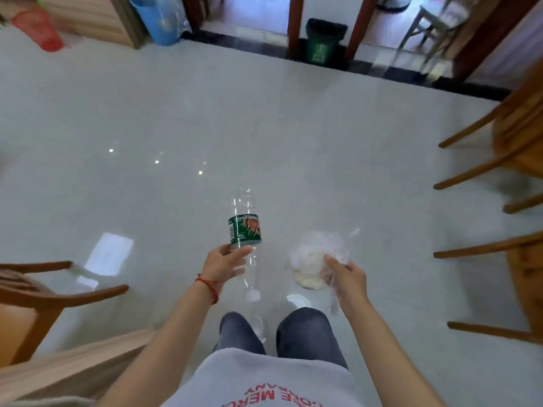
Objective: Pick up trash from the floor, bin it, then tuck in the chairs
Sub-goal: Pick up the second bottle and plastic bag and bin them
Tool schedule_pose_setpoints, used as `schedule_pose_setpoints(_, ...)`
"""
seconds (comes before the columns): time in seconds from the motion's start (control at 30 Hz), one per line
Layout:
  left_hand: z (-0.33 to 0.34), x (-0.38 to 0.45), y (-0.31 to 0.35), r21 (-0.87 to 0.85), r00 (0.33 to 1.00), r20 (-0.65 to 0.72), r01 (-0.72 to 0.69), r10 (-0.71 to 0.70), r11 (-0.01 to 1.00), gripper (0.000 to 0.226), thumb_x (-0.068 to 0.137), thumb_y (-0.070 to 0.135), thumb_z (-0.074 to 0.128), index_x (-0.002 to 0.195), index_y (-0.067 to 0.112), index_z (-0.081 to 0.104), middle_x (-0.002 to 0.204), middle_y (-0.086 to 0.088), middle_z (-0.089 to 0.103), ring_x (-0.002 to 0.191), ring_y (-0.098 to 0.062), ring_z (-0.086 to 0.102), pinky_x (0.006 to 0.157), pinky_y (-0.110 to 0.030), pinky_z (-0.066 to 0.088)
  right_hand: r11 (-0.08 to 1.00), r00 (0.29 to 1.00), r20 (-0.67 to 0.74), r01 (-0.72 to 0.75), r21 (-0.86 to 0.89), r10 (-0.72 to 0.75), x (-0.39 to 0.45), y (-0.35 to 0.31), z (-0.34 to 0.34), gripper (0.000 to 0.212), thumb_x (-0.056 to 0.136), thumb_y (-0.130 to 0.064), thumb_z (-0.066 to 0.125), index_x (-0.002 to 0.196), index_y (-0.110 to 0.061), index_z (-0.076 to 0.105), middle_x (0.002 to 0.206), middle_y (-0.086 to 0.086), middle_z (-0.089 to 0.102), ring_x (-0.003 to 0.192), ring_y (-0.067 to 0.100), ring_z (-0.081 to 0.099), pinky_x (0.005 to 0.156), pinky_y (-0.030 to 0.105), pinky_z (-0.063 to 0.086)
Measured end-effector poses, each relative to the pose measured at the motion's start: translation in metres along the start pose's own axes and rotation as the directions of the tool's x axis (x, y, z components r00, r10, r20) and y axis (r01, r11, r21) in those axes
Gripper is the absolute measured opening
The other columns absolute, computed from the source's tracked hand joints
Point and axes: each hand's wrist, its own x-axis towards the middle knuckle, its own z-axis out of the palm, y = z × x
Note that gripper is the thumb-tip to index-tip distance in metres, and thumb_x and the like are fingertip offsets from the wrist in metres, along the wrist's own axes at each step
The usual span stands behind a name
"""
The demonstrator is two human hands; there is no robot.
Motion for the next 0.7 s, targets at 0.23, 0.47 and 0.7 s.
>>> schedule_pose_setpoints(0.23, 0.045, 0.066, 0.054, 0.056, 0.997, 0.075, 0.023, -0.027, 0.998, 0.026, 0.08, 0.013, 0.066, 0.103, 0.004, 0.057, 0.085, -0.006, 0.059, 0.078, -0.019, 0.056, 0.067, -0.029, 0.05, 0.996, 0.996, -0.09, 0.007, 0.091, 0.002, 0.061, -0.053, 0.016, 0.02, 0.077, -0.009, 0.072, 0.075, -0.006, 0.052, 0.069, 0.011, 0.054, 0.059, 0.018, 0.056, 0.046, 0.016, 0.051)
schedule_pose_setpoints(0.47, 0.106, 0.151, 0.134, 0.072, 0.996, 0.082, 0.01, -0.016, 0.997, 0.029, 0.08, 0.012, 0.066, 0.105, 0.002, 0.057, 0.084, -0.006, 0.058, 0.077, -0.019, 0.056, 0.066, -0.028, 0.05, 0.994, 0.995, -0.097, 0.025, 0.104, -0.014, 0.152, -0.14, 0.037, 0.017, 0.077, -0.01, 0.072, 0.079, -0.004, 0.056, 0.071, 0.009, 0.059, 0.062, 0.017, 0.059, 0.045, 0.015, 0.05)
schedule_pose_setpoints(0.7, 0.159, 0.219, 0.216, 0.065, 0.996, 0.09, -0.013, 0.007, 0.998, 0.032, 0.08, 0.015, 0.066, 0.108, 0.002, 0.056, 0.089, -0.007, 0.059, 0.081, -0.02, 0.057, 0.067, -0.028, 0.05, 0.994, 0.995, -0.09, 0.042, 0.103, -0.033, 0.228, -0.237, 0.056, 0.023, 0.077, -0.007, 0.072, 0.072, -0.009, 0.049, 0.069, 0.01, 0.056, 0.062, 0.018, 0.058, 0.046, 0.016, 0.051)
